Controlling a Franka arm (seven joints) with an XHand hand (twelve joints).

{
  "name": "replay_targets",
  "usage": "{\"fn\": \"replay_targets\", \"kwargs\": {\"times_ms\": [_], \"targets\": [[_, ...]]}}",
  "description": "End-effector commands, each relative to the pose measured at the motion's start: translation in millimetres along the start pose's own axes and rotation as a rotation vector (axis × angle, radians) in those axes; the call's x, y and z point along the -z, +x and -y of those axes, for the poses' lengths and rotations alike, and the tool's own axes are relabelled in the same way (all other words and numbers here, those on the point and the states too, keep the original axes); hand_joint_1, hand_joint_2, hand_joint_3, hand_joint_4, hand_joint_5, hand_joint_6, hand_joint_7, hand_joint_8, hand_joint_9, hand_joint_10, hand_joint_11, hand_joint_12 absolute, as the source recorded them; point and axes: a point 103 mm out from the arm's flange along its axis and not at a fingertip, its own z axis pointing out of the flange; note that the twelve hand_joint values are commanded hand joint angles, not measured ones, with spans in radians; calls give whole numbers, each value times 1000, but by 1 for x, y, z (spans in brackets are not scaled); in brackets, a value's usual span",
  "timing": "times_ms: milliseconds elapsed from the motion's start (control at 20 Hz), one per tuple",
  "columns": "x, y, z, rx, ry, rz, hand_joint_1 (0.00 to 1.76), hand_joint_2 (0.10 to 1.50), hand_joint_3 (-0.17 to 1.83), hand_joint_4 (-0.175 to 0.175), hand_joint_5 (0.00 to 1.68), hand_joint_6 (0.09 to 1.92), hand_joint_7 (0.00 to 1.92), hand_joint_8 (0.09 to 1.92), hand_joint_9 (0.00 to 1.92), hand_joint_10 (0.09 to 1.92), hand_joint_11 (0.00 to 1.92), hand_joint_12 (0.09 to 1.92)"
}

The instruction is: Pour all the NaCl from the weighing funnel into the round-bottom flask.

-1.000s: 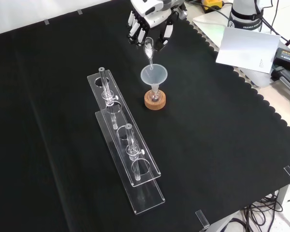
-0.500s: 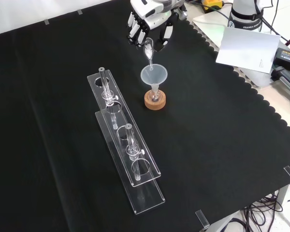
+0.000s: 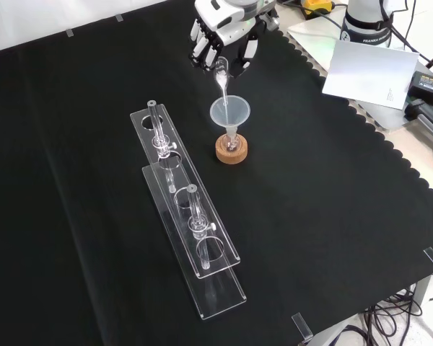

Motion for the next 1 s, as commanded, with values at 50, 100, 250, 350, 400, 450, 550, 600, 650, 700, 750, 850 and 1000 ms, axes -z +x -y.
{"fn": "replay_targets", "kwargs": {"times_ms": [50,100,250,350,400,450,550,600,650,700,750,850,1000], "targets": [[3,3,-1,3,-2,19,1153,616,600,175,1534,138,840,624,1291,87,1142,818],[3,3,-1,3,-4,19,1153,616,600,175,1534,137,840,624,1291,87,1142,818],[3,3,0,4,-2,26,1153,616,600,175,1534,136,840,624,1292,87,1142,818],[4,4,0,5,-1,36,1154,616,600,175,1535,135,840,624,1292,87,1142,818],[5,4,0,5,-1,39,1154,616,600,175,1535,135,840,624,1292,87,1142,818],[5,3,0,6,0,40,1154,616,600,175,1535,135,840,624,1292,87,1142,818],[6,4,0,5,0,47,1154,616,600,175,1535,134,840,624,1292,87,1141,818],[6,4,0,5,0,48,1154,615,600,175,1536,133,840,624,1293,87,1141,818],[6,4,0,5,0,50,1154,615,600,175,1536,133,840,624,1293,87,1141,818],[6,4,0,5,1,51,1154,615,600,175,1536,133,840,624,1293,87,1141,818],[6,3,0,4,1,52,1154,615,600,175,1536,132,840,624,1293,87,1141,818],[6,3,0,5,3,59,1154,615,600,175,1536,131,840,624,1293,87,1141,818],[5,2,0,5,3,64,1154,615,600,175,1537,130,840,624,1293,87,1141,818]]}}
